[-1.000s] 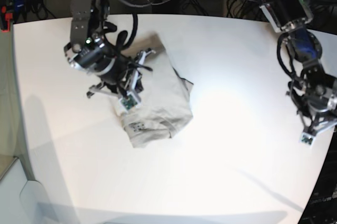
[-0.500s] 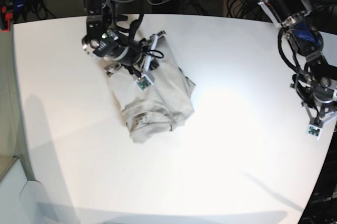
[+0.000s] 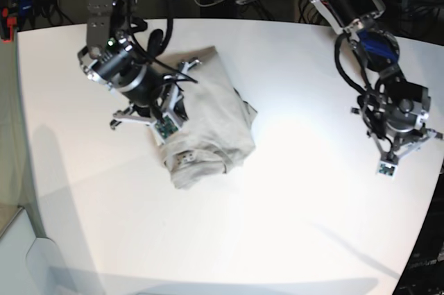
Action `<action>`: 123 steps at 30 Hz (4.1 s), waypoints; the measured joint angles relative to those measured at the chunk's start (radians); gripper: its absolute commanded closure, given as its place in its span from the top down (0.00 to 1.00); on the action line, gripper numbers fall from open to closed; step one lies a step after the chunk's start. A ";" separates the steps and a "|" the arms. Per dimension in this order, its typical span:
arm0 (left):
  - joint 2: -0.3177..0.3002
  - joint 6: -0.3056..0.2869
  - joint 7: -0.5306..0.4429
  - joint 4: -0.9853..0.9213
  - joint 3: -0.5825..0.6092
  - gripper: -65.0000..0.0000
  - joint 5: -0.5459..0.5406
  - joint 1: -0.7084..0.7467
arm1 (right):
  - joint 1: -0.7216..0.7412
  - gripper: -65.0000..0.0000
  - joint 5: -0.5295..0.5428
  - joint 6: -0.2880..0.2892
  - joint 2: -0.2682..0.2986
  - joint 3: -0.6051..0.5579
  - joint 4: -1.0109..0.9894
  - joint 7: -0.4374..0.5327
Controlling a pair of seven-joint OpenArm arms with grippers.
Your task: Layout the t-shirt on the table in an organized manner, then fold the t-shirt properly
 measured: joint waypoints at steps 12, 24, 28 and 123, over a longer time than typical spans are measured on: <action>0.040 0.000 -0.008 -0.009 -0.003 0.35 -0.002 0.019 | 0.019 0.03 -0.011 0.000 0.019 0.106 -0.145 0.016; 0.039 0.000 -0.008 -0.009 -0.002 0.35 -0.002 0.038 | 0.024 0.03 -0.011 0.000 0.019 0.106 -0.237 0.018; 0.041 0.000 -0.008 -0.008 -0.002 0.35 -0.006 0.037 | 0.008 0.03 -0.018 0.000 0.020 0.117 -0.062 -0.002; 0.031 0.010 -0.218 -0.635 0.489 0.15 -0.417 -0.126 | 0.018 0.03 -0.015 0.000 0.135 0.045 -0.282 0.036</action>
